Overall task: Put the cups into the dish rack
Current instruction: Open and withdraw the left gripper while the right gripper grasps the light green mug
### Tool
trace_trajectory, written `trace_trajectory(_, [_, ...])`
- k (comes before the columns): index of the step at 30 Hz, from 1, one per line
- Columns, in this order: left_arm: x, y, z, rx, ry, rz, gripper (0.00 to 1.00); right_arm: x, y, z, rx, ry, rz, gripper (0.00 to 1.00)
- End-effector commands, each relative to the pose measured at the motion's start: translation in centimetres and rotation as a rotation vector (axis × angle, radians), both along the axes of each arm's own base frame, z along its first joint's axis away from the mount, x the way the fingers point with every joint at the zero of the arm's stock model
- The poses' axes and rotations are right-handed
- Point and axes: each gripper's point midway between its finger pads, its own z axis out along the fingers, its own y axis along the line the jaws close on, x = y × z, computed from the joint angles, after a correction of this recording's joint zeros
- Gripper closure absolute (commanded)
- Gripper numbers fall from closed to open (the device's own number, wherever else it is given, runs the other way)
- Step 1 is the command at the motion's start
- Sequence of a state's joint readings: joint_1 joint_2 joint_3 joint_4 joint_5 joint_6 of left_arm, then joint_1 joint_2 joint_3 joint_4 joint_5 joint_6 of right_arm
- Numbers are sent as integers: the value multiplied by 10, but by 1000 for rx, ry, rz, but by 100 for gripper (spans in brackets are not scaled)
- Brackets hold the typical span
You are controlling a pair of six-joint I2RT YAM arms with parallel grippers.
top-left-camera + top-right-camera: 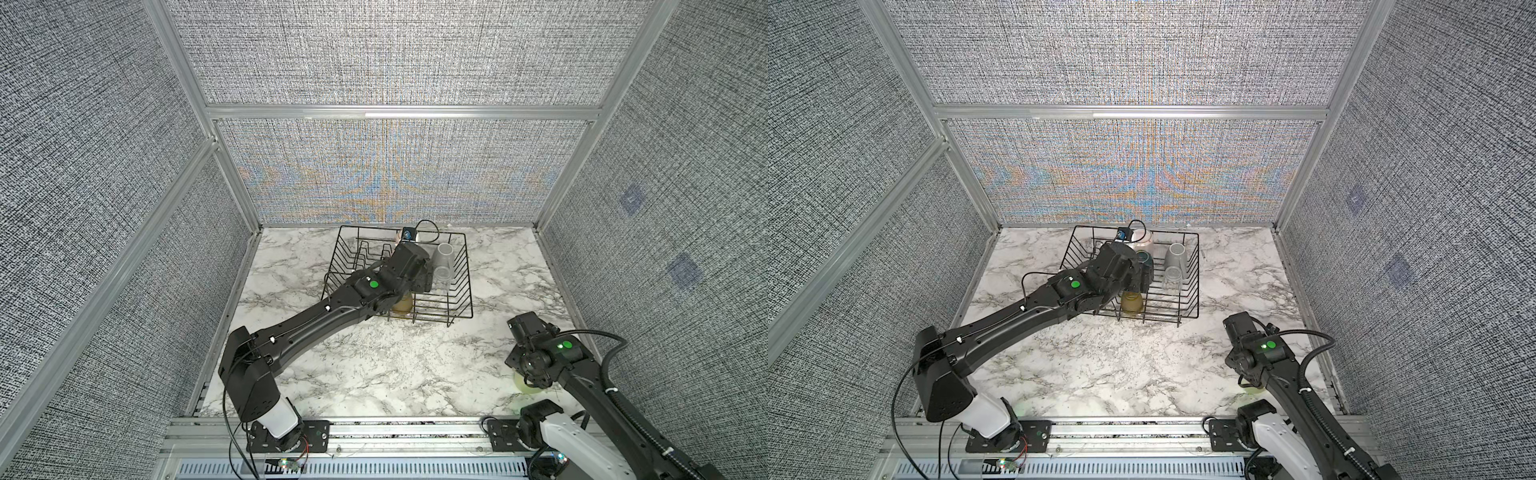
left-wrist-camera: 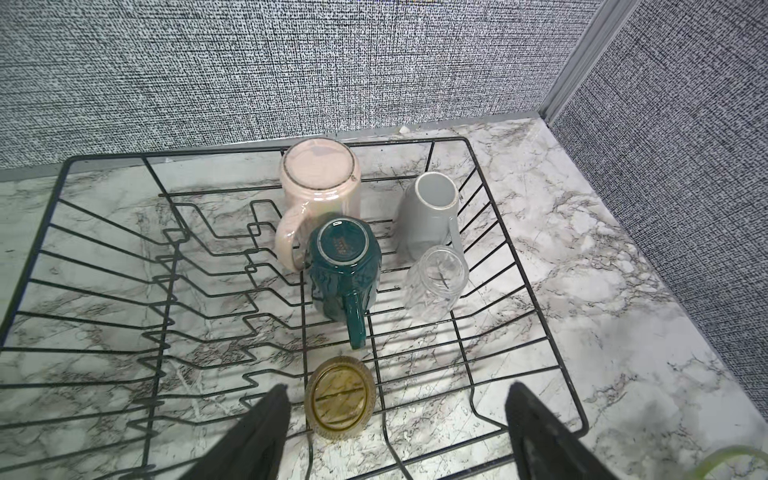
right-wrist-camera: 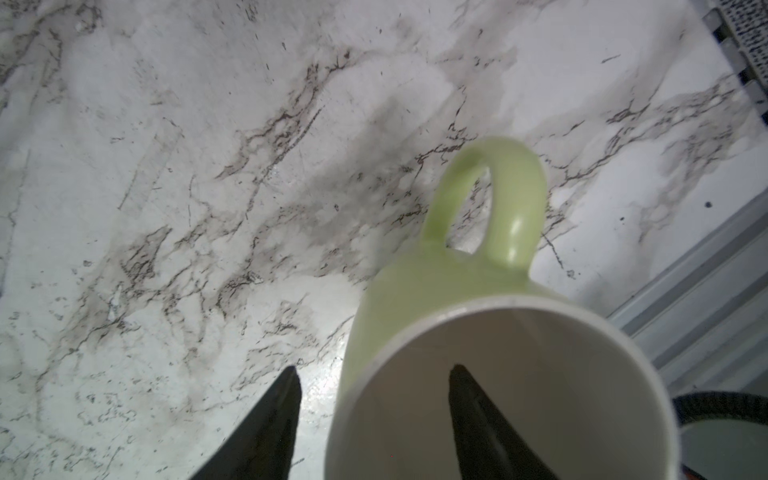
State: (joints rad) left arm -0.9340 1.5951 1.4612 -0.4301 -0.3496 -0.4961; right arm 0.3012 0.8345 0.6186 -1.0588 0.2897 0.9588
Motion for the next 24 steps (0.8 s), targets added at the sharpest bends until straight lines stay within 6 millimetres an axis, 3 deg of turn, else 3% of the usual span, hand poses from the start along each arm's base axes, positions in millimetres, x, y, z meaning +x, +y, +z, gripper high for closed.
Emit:
trace_trajectory(1, [2, 2, 7, -29, -27, 17, 18, 6, 9, -5, 39, -10, 39, 55])
trace_trajectory(5, [-2, 1, 8, -54, -16, 4, 18, 10, 14, -4, 56, -23, 67, 74])
trace_trajectory(9, [-7, 1, 12, -78, -24, -18, 17, 14, 18, 2, 76, -63, 103, 83])
trace_trajectory(14, [-12, 13, 16, -110, -31, 10, 17, 22, 43, 12, 176, -147, 215, 100])
trace_trajectory(20, [-24, 22, 23, -160, -24, -2, 16, 31, 80, 28, 305, -223, 350, 100])
trace_trajectory(24, [-37, 33, 13, -177, 21, -1, 15, 35, 107, 44, 306, -250, 511, 100])
